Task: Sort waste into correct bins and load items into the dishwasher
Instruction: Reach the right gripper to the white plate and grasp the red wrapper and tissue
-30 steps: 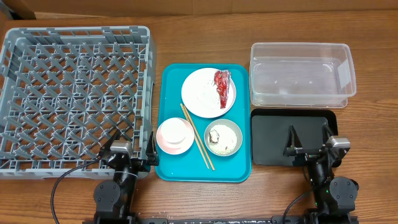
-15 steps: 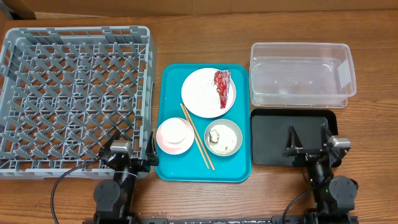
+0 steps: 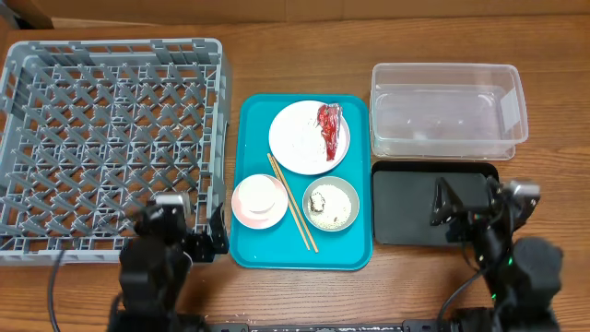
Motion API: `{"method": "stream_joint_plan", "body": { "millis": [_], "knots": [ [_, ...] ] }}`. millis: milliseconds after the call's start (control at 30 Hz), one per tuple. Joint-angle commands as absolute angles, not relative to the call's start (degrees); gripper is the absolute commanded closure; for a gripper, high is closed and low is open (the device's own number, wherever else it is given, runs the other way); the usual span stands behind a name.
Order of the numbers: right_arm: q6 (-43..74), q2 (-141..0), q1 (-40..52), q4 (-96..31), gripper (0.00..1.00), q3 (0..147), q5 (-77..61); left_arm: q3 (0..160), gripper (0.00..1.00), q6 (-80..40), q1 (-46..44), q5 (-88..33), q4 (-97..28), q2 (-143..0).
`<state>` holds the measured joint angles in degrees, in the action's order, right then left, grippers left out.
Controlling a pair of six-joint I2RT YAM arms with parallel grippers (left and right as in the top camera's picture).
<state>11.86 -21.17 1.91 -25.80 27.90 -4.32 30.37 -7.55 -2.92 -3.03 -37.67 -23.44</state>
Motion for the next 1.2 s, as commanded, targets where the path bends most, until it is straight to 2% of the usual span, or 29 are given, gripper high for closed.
{"method": "stream_joint_plan", "body": {
  "millis": [0,233,533,633,700,767,967,1167],
  "knots": [
    [11.73,-30.46,1.85,-27.79,0.00,36.21,-5.41,38.72,0.00,-7.94,-3.11,-2.37,-42.33,-32.23],
    [8.51,-51.88,2.00,-40.75,0.00,55.31,-10.41,53.12,0.00,-11.70,-3.11,-3.20,-57.74,-45.76],
    [5.96,-78.06,11.11,-63.81,0.00,84.51,-10.41,55.64,0.00,-11.84,-3.11,-2.92,-60.03,-49.78],
    [6.83,-82.39,13.34,-62.50,0.00,89.03,-12.47,55.64,0.00,-11.84,-3.11,-2.79,-59.72,-49.78],
    [8.93,-84.27,14.85,-54.15,0.00,89.32,-24.60,55.64,0.00,-11.84,-3.11,-2.79,-59.77,-49.78],
    [8.97,-85.71,16.36,-48.71,0.02,89.32,-26.02,55.64,0.00,-11.84,-3.11,-2.81,-59.72,-49.78],
    [8.97,-94.19,24.95,-43.55,0.02,89.32,-8.25,55.64,0.00,-11.84,-3.11,-2.76,-59.72,-49.78],
    [11.22,-106.17,29.52,-42.44,0.02,89.32,1.87,55.61,0.00,-11.84,-3.11,-2.76,-59.57,-49.78]
  ]
}}
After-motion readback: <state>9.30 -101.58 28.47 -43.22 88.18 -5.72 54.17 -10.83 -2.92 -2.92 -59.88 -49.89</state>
